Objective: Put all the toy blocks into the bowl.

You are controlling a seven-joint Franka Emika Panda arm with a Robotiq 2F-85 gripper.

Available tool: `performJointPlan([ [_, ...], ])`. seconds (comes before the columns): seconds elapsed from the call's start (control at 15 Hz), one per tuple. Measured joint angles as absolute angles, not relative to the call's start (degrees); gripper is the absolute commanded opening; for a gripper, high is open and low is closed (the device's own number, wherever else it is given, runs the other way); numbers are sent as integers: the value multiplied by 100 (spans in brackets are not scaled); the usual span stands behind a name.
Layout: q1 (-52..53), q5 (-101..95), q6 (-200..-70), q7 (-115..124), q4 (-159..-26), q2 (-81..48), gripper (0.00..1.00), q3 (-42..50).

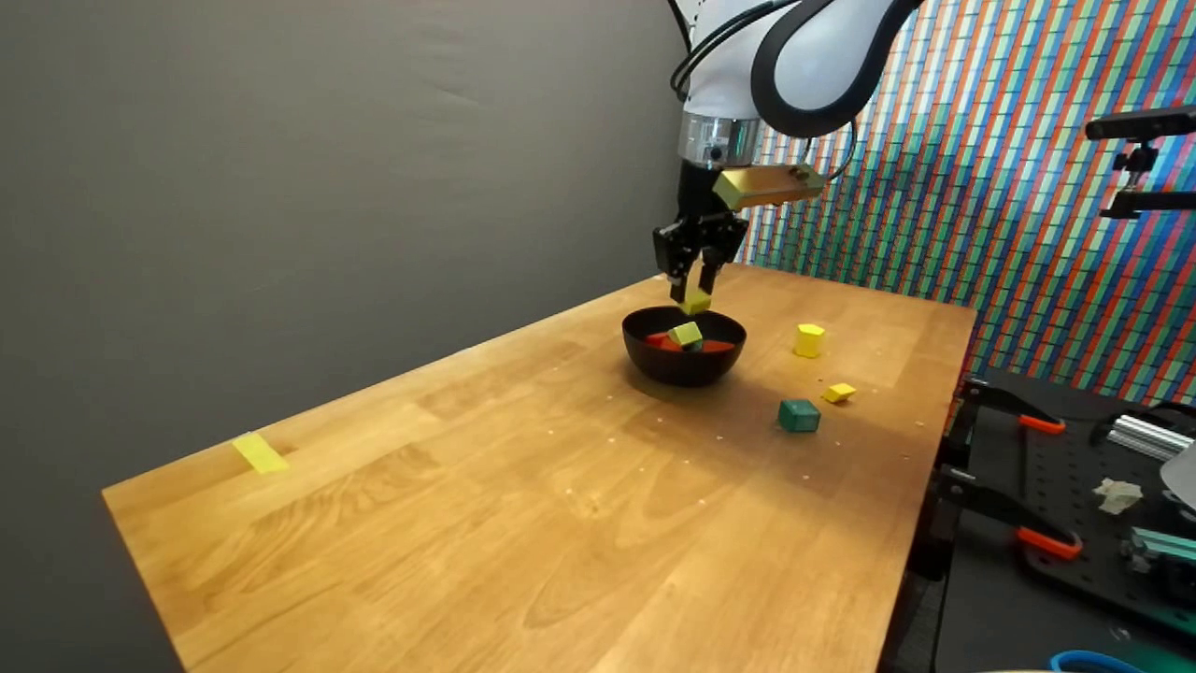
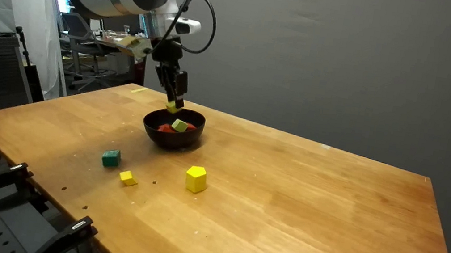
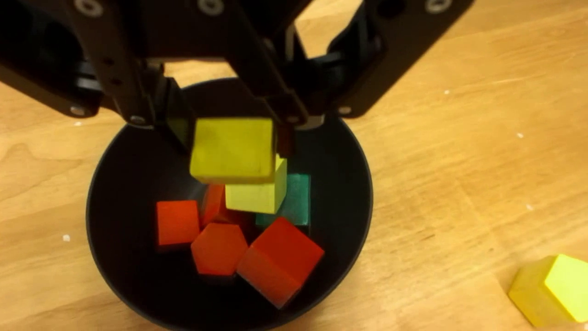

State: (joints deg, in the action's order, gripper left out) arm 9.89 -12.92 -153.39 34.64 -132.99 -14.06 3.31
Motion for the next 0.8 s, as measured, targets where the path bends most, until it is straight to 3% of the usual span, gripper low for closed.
performJointPlan([
  [0.13,989,-1117,-15343,3463,-13233,-1568,98,326],
  [0.2,989,-1059,-15343,3464,-13230,-1582,100,326],
  [0.8,1121,-873,-14480,4476,-14108,-402,100,186],
])
